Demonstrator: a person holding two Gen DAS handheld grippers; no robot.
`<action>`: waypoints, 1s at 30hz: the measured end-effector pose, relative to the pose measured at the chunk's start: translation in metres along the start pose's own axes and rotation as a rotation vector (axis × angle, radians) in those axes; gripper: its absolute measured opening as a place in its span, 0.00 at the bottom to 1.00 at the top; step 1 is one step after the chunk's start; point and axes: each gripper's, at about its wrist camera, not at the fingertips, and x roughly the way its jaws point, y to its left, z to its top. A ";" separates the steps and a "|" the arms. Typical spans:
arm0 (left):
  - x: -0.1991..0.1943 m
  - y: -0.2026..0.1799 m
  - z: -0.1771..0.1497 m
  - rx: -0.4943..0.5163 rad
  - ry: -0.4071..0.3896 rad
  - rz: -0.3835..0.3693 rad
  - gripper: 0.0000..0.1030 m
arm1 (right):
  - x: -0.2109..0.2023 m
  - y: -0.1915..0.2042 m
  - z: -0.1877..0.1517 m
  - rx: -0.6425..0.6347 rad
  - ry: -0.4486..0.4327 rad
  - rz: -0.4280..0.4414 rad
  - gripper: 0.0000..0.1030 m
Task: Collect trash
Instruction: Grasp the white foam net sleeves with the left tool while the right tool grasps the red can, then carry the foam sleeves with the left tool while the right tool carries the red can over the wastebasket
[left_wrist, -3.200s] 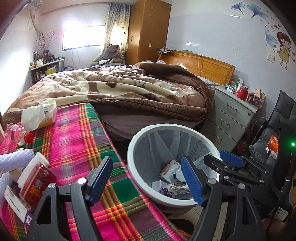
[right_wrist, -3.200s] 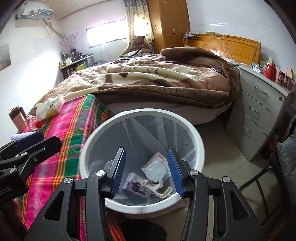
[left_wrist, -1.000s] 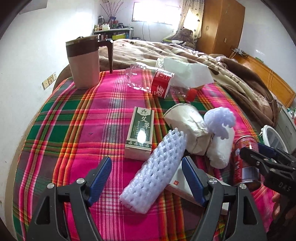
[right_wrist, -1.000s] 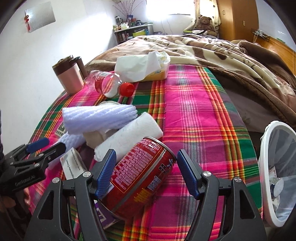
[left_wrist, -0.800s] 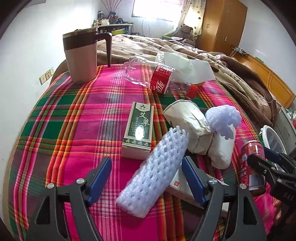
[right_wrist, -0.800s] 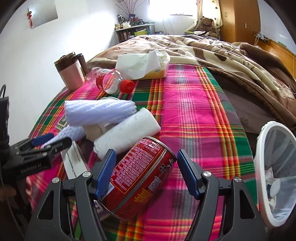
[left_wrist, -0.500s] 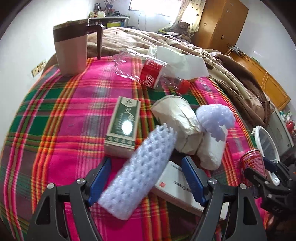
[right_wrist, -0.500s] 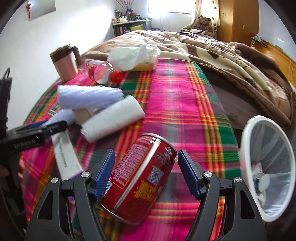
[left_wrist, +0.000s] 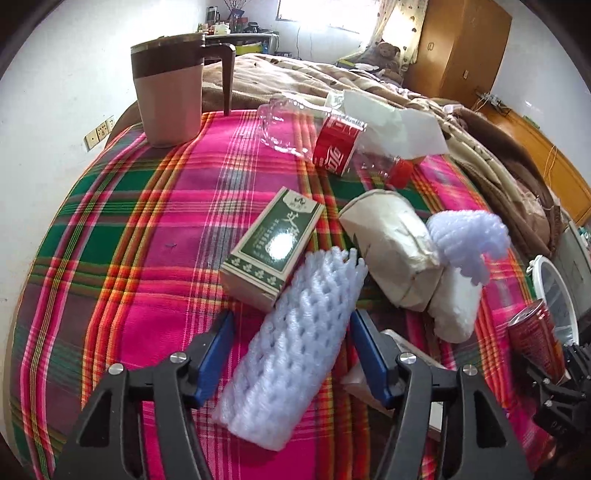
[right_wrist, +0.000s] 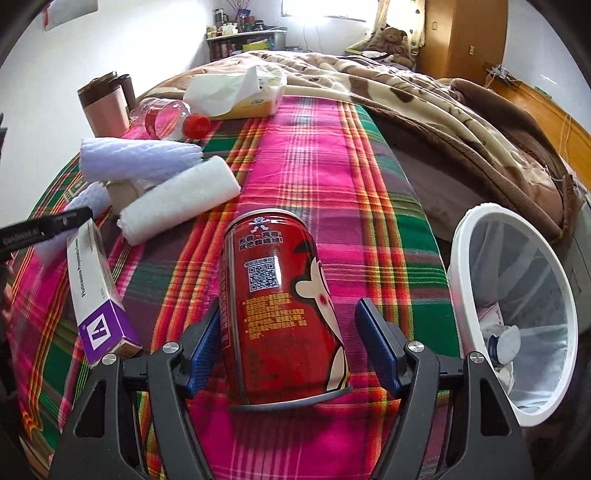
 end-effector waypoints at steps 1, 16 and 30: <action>-0.001 -0.002 0.000 0.010 -0.004 0.012 0.61 | 0.000 0.000 -0.001 0.001 -0.002 0.002 0.69; -0.011 -0.009 -0.009 0.021 -0.021 0.028 0.34 | -0.005 -0.002 -0.008 0.008 -0.042 0.047 0.54; -0.050 -0.022 -0.017 0.000 -0.112 0.009 0.32 | -0.020 -0.012 -0.008 0.037 -0.095 0.097 0.54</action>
